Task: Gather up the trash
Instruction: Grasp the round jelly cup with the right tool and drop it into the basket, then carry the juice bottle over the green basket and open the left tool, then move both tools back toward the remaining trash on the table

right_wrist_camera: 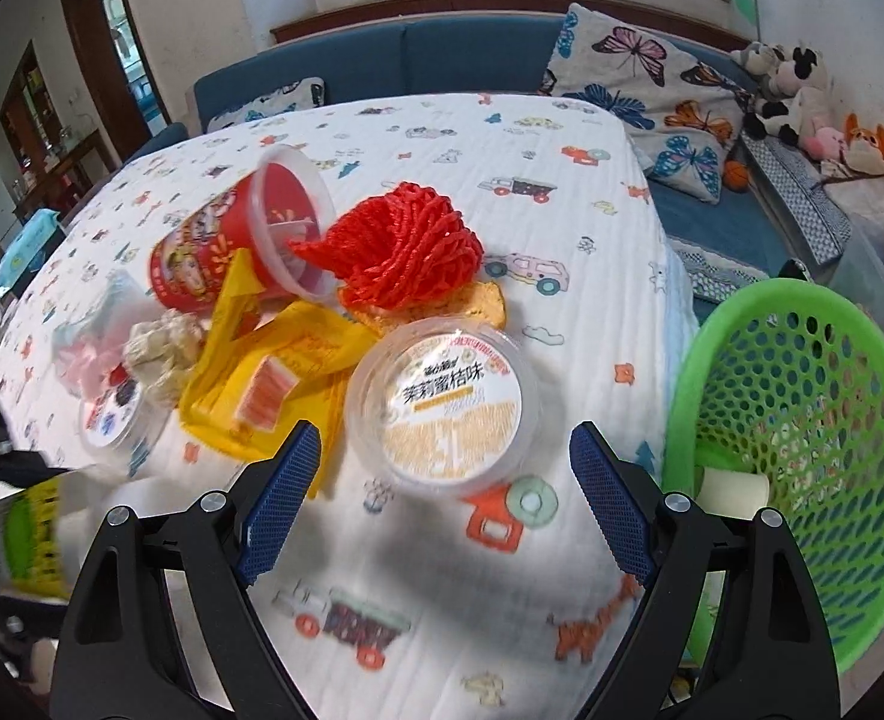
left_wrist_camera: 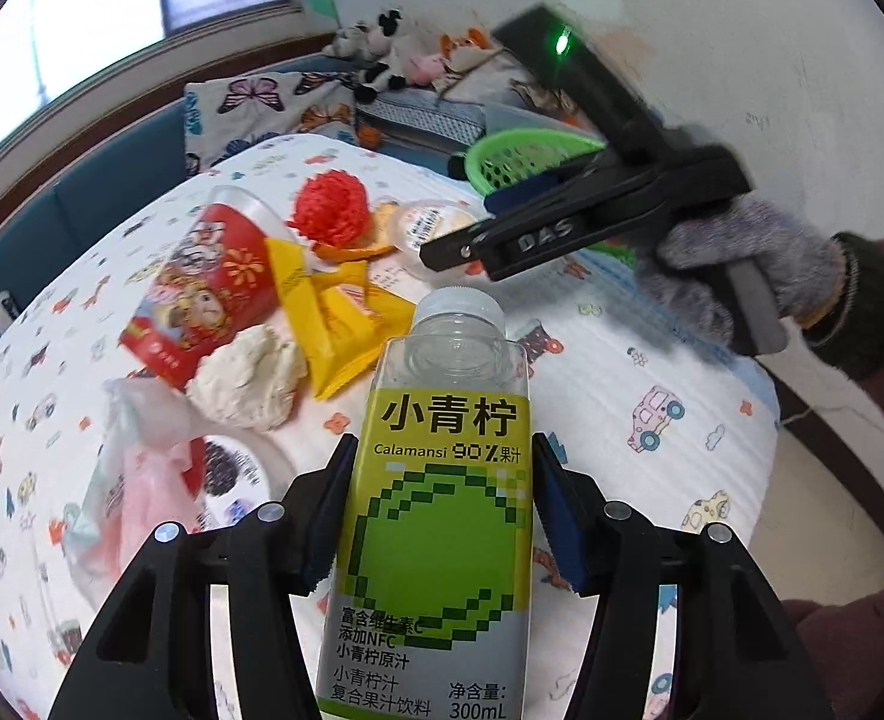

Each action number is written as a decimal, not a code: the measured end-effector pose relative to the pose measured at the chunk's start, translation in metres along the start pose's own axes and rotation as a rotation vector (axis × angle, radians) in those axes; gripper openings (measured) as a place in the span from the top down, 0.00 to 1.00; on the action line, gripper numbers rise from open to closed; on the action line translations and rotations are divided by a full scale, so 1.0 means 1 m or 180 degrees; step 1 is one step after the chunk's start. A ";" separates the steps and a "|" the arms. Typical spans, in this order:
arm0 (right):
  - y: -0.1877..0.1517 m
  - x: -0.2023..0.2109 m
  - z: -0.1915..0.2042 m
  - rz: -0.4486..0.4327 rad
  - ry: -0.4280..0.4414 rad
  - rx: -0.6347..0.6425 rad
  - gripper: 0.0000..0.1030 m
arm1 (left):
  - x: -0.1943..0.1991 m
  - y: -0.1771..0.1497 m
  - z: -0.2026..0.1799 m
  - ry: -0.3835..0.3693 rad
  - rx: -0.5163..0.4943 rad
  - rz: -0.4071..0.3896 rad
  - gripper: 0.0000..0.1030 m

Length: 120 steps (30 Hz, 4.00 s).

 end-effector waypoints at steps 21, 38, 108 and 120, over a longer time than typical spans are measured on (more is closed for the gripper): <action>-0.003 0.008 -0.005 -0.0131 0.0010 -0.0126 0.37 | 0.017 0.002 0.008 0.0008 0.0178 -0.0167 0.47; -0.063 0.049 -0.167 0.0031 -0.0691 -0.0867 0.36 | 0.000 0.060 -0.026 -0.0137 0.0077 -0.0322 0.47; -0.127 0.116 -0.196 -0.0312 -0.0823 -0.1086 0.26 | -0.154 0.225 -0.094 -0.0091 -0.0078 0.0081 0.36; -0.115 0.123 -0.144 -0.0384 -0.0741 -0.0847 0.23 | -0.080 0.172 -0.059 0.0050 0.0220 -0.0248 0.36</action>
Point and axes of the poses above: each gripper's, at about its wrist camera, not at the fingertips, and x roughly against the way its jaws point, z to its left, y to its top, the point moved 1 cm from there along -x, roughly the way its jaws point, and after that the axes turned 1 degree about -y, right-handed, at the moved point
